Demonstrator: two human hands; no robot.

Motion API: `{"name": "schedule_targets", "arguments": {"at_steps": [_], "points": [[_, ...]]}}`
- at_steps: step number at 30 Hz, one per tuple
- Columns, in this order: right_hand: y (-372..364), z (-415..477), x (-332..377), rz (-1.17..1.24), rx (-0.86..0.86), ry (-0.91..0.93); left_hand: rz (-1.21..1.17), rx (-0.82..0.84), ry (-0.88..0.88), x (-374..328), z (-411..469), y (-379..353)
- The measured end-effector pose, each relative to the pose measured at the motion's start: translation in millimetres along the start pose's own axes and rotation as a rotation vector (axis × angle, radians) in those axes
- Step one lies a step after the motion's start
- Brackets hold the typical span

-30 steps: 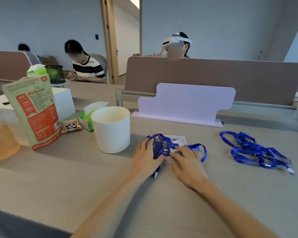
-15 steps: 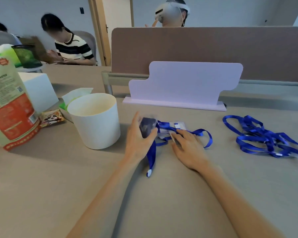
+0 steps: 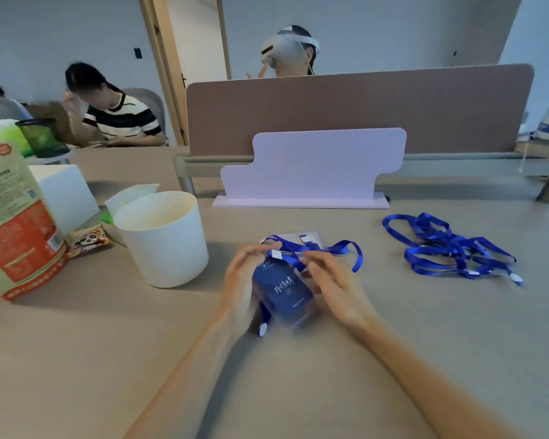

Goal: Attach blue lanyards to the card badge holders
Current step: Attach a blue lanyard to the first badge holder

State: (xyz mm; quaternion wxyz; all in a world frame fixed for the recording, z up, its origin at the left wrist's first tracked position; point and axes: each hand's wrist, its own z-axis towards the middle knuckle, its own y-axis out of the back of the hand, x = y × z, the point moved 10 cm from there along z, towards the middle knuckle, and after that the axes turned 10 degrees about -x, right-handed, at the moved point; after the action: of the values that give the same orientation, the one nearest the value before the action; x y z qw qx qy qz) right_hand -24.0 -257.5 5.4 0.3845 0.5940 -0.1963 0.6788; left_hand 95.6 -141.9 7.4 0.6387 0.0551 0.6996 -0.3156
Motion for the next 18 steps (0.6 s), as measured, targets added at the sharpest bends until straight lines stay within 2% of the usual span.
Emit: {"name": "schedule_targets", "arguments": {"at_steps": [1,3,6,9,11,12,13,15,17,18], "points": [[-4,-5,-4,0.062,0.055,-0.049,0.015,0.005,-0.007,3,-1,-2],[-6,-10,-11,0.039,0.136,-0.076,0.111,0.027,-0.037,9,-2,-4],[4,-5,-20,-0.002,0.174,-0.135,0.267,0.066,-0.065,10,1,-7],[28,8,-27,-0.189,0.151,-0.123,0.398,-0.037,-0.104,0,15,-2],[57,19,-25,-0.418,0.013,-0.031,0.732,-0.135,-0.305,-16,33,3],[68,20,-24,-0.5,-0.044,-0.012,0.922,-0.107,-0.443,-22,41,-6],[77,20,-24,-0.531,-0.081,-0.017,1.089,-0.008,-0.562,-20,47,-24],[84,20,-27,-0.546,-0.103,-0.04,1.305,0.329,-0.662,5,54,-63],[84,21,-27,-0.592,-0.093,-0.011,1.45,0.576,-0.632,35,55,-83],[83,21,-26,-0.634,-0.084,0.012,1.504,0.625,-0.594,47,60,-85]]}}
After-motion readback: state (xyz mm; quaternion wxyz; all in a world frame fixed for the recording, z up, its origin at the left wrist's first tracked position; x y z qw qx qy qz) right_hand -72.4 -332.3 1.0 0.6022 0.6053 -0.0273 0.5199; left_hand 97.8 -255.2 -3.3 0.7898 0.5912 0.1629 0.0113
